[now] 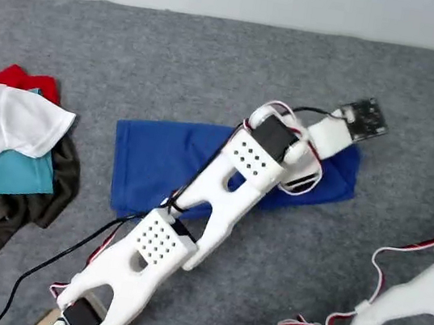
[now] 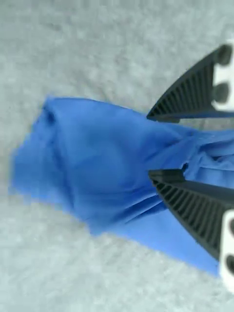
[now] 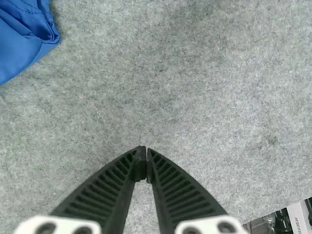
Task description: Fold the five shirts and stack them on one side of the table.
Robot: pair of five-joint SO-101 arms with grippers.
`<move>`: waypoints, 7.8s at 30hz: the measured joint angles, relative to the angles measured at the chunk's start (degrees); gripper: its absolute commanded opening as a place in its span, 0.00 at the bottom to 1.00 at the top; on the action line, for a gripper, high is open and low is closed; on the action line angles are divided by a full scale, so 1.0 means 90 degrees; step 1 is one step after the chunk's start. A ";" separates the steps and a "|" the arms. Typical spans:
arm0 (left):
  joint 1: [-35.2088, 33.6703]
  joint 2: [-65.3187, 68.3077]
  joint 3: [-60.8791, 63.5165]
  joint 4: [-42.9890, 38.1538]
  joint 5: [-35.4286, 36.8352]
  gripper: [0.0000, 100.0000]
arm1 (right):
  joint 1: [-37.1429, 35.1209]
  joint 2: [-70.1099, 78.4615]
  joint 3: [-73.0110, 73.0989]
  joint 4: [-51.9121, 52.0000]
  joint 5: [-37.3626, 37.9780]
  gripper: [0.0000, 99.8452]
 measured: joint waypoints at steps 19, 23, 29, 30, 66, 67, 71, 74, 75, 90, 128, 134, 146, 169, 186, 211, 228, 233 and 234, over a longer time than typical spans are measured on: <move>-0.0908 0.0244 0.0938 0.0000 0.0322 0.16 | 0.0000 0.0000 0.0000 0.0000 0.0039 0.01; -0.0694 0.0244 0.1309 -0.0010 0.0371 0.16 | 0.0000 0.0000 0.0000 0.0000 0.0234 0.01; -0.0440 0.0244 0.2012 -0.0039 0.0420 0.13 | 0.0000 0.0000 0.0000 0.0000 0.0400 0.01; -0.0420 0.0244 0.2012 -0.0039 0.0420 0.12 | 0.0000 0.0000 0.0000 0.0000 0.0400 0.01; -0.1465 -0.0537 0.1641 -0.0020 0.0391 0.12 | 0.0000 0.0000 0.0420 0.0000 0.0400 0.01; -0.1338 -0.0703 0.1641 -0.0020 0.0391 0.12 | 0.0000 0.0000 0.0420 0.0000 0.0400 0.01; -0.0850 -0.1016 0.1807 -0.0010 0.0391 0.12 | 0.0000 0.0000 0.0420 0.0000 0.0400 0.01; -0.0742 -0.1016 0.2120 -0.0010 0.0391 0.12 | 0.0000 0.0000 0.0420 0.0000 0.0400 0.01; -0.0762 -0.1016 0.2217 -0.0039 0.0391 0.12 | 0.0000 0.0000 0.0420 0.0000 0.0400 0.01; -0.1280 -0.0176 0.1621 -0.0039 0.0391 0.10 | 0.0000 0.0000 0.0420 0.0000 0.0400 0.01; -0.1368 -0.1875 0.2647 -0.0010 0.0606 0.10 | 0.0000 0.0000 0.0420 0.0000 0.0410 0.01; -0.2657 -0.3819 0.5255 0.0000 0.0606 0.15 | 0.0010 0.0000 0.0420 0.0000 0.0410 0.01; -0.5177 -0.5656 0.8215 -0.0508 0.0615 0.27 | 0.0010 0.0000 0.0420 0.0000 0.0410 0.01; -0.5158 -0.2833 0.8068 -0.1944 0.1387 0.14 | -0.0049 0.0000 0.0420 -0.0078 0.0410 0.01; -0.4640 -0.2647 0.7414 -0.1201 0.1143 0.01 | -0.0049 0.0000 0.0420 -0.0078 0.0410 0.01; -0.3263 -0.3311 0.4620 -0.0029 0.1817 0.01 | -0.0059 0.0000 0.0420 -0.0078 0.0410 0.01; -0.1045 -0.3302 0.3966 -0.0557 0.2178 0.02 | -0.0059 0.0000 0.0977 -0.0254 0.0410 0.01; -0.0713 -0.2745 0.3565 -0.0625 0.2178 0.02 | -0.0059 0.0000 0.0977 -0.0254 0.0410 0.01; -0.0645 -0.2569 0.3409 -0.0625 0.2178 0.02 | -0.0059 0.0000 0.0977 -0.0254 0.0410 0.01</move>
